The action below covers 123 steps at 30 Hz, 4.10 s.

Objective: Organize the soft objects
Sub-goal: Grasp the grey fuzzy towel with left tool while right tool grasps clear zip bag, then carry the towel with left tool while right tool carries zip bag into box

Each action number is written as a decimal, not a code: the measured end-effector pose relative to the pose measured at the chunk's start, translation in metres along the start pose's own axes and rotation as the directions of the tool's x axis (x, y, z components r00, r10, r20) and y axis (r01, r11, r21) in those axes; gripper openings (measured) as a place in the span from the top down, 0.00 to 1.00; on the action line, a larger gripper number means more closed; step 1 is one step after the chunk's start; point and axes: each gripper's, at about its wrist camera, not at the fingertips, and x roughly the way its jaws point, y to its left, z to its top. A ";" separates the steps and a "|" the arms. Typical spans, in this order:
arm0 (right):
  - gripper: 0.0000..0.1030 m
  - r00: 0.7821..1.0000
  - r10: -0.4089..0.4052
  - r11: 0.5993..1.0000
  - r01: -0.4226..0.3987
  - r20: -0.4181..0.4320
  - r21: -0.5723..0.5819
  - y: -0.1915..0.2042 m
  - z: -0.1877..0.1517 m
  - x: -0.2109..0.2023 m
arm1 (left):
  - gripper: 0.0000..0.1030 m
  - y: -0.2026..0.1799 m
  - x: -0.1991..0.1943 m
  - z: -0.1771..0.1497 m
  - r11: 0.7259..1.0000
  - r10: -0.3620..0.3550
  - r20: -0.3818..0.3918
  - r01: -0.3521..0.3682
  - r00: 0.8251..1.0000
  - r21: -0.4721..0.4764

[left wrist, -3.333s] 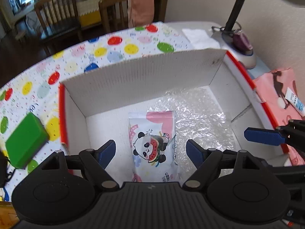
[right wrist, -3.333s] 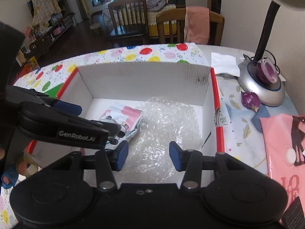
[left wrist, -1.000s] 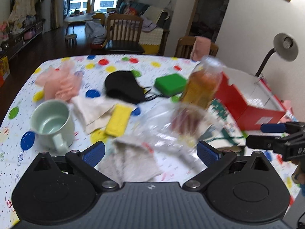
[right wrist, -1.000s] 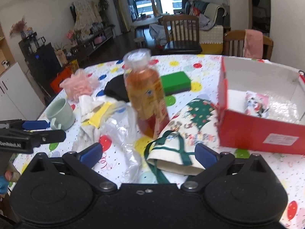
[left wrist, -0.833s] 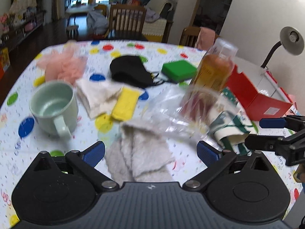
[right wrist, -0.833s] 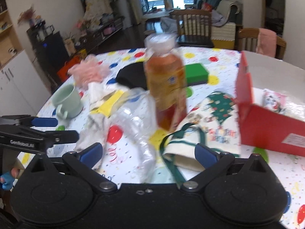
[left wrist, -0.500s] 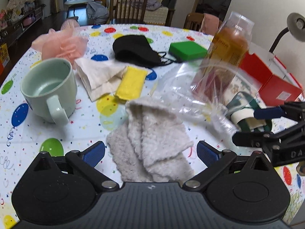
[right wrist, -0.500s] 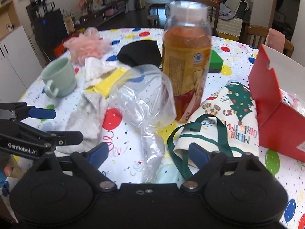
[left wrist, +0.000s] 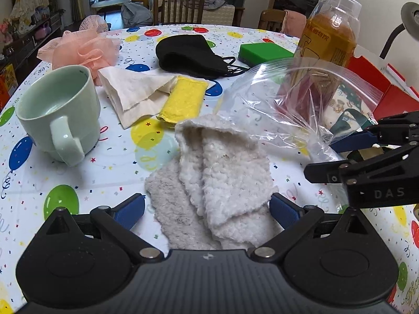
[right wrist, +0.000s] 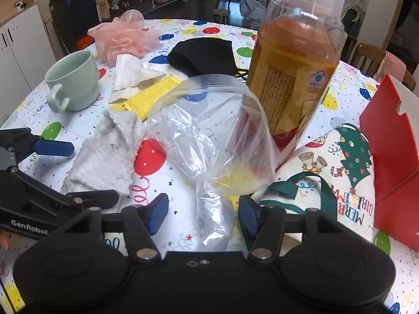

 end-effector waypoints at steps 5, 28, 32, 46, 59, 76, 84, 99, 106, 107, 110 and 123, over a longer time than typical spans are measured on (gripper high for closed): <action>0.55 1.000 -0.010 1.000 0.010 -0.013 -0.003 -0.001 0.001 0.005 | 0.16 -0.002 0.003 0.000 1.000 0.005 -0.010 -0.005 1.000 -0.010; 0.73 0.999 0.006 0.998 -0.008 0.033 0.057 -0.002 -0.002 -0.025 | 0.74 0.000 -0.012 0.007 0.992 -0.030 -0.047 0.024 0.998 -0.123; 0.73 0.999 0.003 0.997 -0.006 0.034 0.072 -0.001 -0.002 -0.040 | 0.76 0.000 -0.022 0.009 0.992 -0.035 -0.032 0.031 0.999 -0.122; 0.73 0.996 0.008 0.989 -0.022 0.091 0.145 -0.015 -0.003 -0.108 | 0.76 -0.007 -0.059 0.021 0.991 -0.065 0.021 0.067 0.998 -0.112; 0.73 0.987 -0.031 0.972 -0.007 0.155 0.235 -0.070 -0.006 -0.160 | 0.76 -0.061 -0.102 0.065 0.985 -0.168 0.099 0.172 0.981 -0.026; 0.73 0.981 -0.088 0.948 0.029 0.174 0.316 -0.181 -0.019 -0.171 | 0.76 -0.178 -0.101 0.130 0.954 -0.295 0.139 0.283 0.945 0.097; 0.73 0.982 -0.095 0.942 0.037 0.160 0.333 -0.232 -0.021 -0.162 | 0.76 -0.230 -0.074 0.155 0.953 -0.291 0.122 0.276 0.949 0.128; 0.73 0.985 -0.136 0.934 0.090 0.110 0.345 -0.305 -0.023 -0.137 | 0.76 -0.305 -0.004 0.195 0.948 -0.256 0.036 0.244 0.966 0.202; 0.73 0.987 -0.142 0.935 0.108 0.075 0.339 -0.324 -0.019 -0.116 | 0.76 -0.331 0.032 0.207 0.947 -0.239 -0.005 0.235 0.971 0.221; 0.73 0.988 -0.141 0.934 0.110 0.068 0.339 -0.326 -0.018 -0.112 | 0.76 -0.333 0.037 0.209 0.948 -0.233 -0.012 0.230 0.972 0.222; 0.73 0.989 -0.140 0.934 0.116 0.048 0.338 -0.335 -0.015 -0.099 | 0.76 -0.340 0.052 0.213 0.948 -0.216 -0.027 0.216 0.976 0.233; 0.73 0.991 -0.123 0.931 0.131 -0.044 0.340 -0.357 -0.010 -0.048 | 0.76 -0.352 0.109 0.222 0.955 -0.142 -0.121 0.168 0.982 0.245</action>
